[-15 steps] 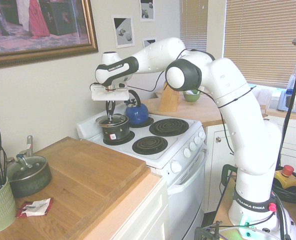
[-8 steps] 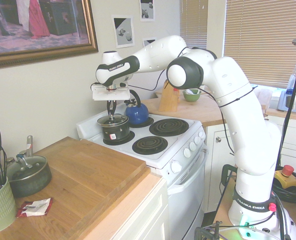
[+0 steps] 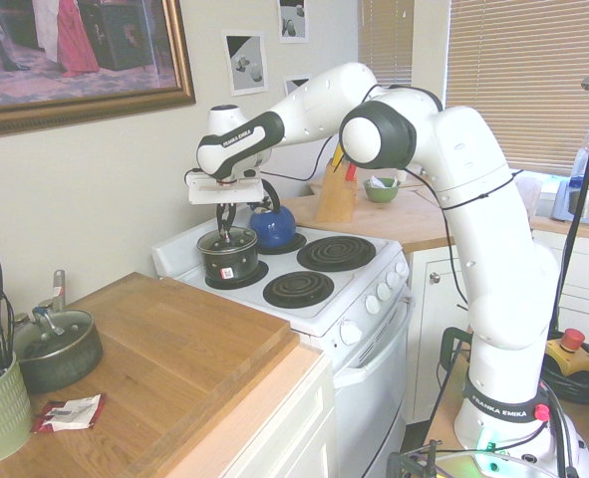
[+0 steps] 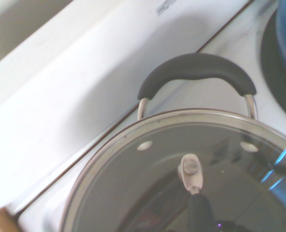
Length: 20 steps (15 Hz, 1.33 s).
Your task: Cover the lid of the pot
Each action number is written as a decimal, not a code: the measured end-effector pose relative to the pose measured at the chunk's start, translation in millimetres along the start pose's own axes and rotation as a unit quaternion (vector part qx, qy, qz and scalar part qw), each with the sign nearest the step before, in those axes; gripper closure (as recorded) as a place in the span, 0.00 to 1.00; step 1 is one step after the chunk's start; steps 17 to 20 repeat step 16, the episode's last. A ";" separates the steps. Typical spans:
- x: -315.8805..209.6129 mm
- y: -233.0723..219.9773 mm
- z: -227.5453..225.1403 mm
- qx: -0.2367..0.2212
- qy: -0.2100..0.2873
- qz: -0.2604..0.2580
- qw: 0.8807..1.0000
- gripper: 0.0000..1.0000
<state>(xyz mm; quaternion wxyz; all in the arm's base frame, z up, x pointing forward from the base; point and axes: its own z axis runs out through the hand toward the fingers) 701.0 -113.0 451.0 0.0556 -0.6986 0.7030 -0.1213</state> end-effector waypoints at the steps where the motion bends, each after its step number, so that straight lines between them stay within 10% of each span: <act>1: -2.0 -0.3 -0.3 0.000 0.003 -0.003 1.000 0.00; 20: -25.5 26.0 -44.6 0.007 -0.010 -0.008 1.000 0.00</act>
